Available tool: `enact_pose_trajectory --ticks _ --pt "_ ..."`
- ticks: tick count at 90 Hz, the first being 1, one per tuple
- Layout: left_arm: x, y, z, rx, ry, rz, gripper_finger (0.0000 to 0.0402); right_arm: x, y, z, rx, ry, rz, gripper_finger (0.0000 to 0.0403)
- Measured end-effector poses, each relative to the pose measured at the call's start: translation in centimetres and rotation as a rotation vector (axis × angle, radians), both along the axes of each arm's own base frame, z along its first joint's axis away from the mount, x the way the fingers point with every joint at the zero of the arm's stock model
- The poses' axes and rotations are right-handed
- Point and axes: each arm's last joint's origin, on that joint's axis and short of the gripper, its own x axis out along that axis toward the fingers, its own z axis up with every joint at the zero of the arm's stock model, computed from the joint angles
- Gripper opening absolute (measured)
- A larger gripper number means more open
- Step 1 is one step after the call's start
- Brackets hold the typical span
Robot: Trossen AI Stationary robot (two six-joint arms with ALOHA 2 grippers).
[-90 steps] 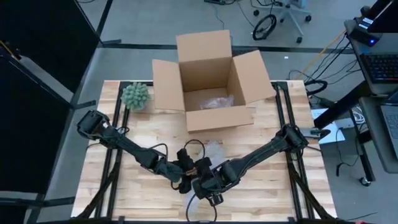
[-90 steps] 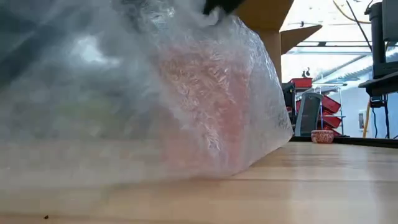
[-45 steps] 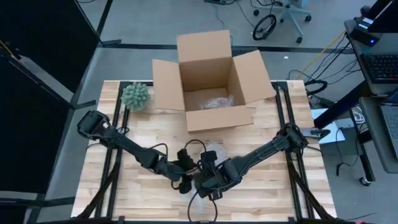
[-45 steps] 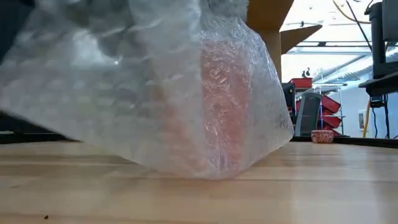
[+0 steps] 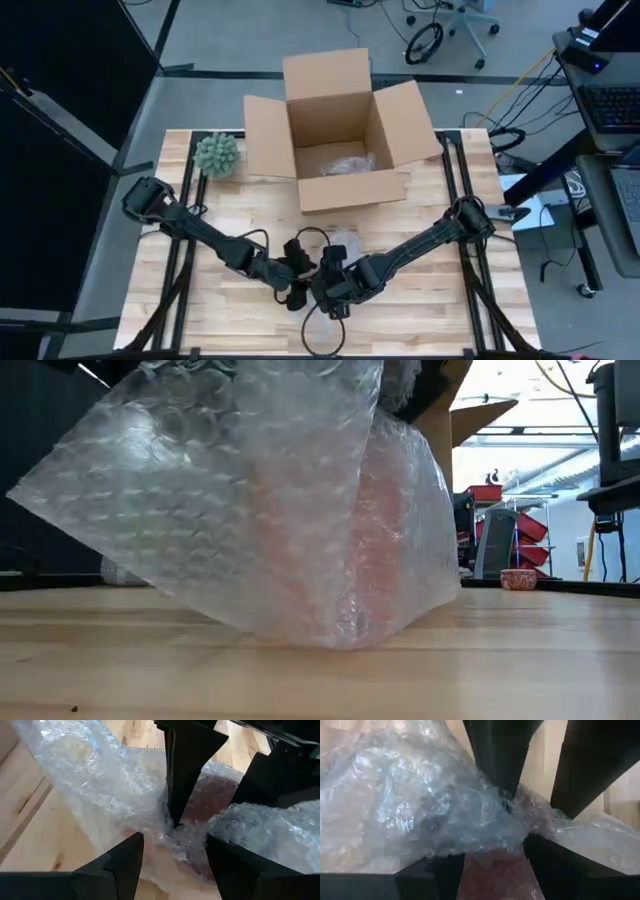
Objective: Wrap mug
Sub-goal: Wrap the pink mug with bubble wrap
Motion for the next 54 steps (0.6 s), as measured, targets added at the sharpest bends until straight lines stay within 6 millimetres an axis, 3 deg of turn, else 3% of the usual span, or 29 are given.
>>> enact_pose_trajectory --ticks 21,42,54 --pt "-1.1 -1.2 2.6 -0.026 -0.112 -0.010 0.0199 0.2 0.1 0.2 0.007 -0.023 0.034 0.0200" --pt "-0.3 -2.4 1.7 -0.069 -0.182 -0.026 0.0199 0.4 -0.3 0.1 0.009 -0.019 0.030 0.0200" --pt "0.1 -2.5 0.1 -0.047 -0.123 -0.037 0.0199 0.4 -0.3 0.1 0.009 -0.019 0.030 0.0201"
